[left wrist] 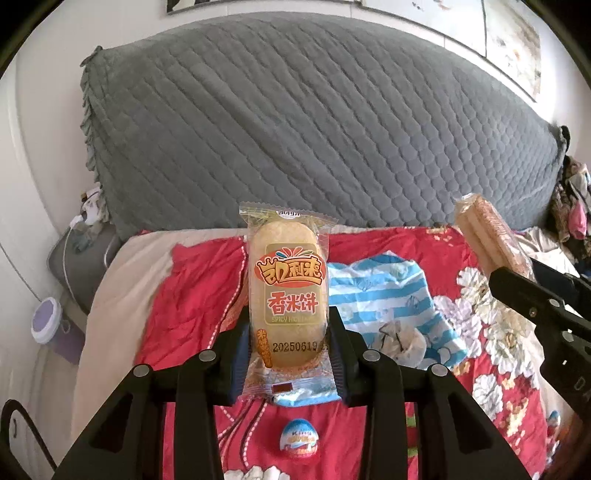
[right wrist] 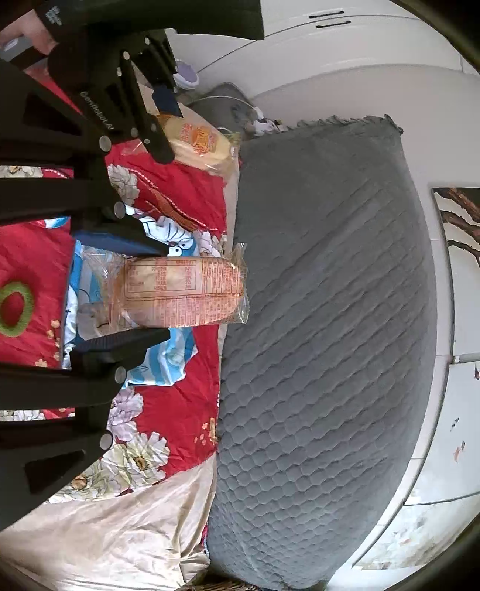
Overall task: Organize objects
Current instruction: 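Lift both snack packets and carry them toward the striped shirt, then lower both held packets onto the striped shirt beside the scrunchies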
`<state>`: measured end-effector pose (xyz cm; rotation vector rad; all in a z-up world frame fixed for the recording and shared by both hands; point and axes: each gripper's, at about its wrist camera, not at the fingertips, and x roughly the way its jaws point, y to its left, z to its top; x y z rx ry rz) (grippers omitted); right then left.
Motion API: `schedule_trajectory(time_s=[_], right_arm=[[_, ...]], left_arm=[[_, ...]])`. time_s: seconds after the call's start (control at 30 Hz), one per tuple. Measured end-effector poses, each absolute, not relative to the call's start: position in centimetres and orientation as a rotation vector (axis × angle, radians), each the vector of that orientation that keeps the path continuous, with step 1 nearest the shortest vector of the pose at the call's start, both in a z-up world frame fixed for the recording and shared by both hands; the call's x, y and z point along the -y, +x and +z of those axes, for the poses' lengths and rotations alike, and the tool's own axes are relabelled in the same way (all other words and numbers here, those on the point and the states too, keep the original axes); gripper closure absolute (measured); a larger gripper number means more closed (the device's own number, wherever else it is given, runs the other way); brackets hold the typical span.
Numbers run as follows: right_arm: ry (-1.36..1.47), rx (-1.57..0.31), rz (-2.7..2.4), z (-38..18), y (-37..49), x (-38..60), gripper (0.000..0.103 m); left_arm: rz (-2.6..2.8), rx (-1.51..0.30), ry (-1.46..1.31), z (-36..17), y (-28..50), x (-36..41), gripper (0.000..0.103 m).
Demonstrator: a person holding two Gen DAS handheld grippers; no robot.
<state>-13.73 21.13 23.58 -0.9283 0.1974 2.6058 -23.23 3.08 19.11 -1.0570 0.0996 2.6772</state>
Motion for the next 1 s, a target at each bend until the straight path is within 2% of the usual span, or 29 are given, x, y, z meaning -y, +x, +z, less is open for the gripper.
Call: schedule_trajectory(time_s=[0.83,1.0], right_arm=[[-0.808,-0.189,2.579,23.6,-16.9,-23.2,0.065],[-0.787,-0.187,2.574,23.2,-17.6,-24.1,0.065]], left_arm=[[2.685,-0.069,-0.932,18.5,-26.3,-5.7,0.064],[2.673,-0.128,-0.850,18.4,-26.4,-6.5,0.064]])
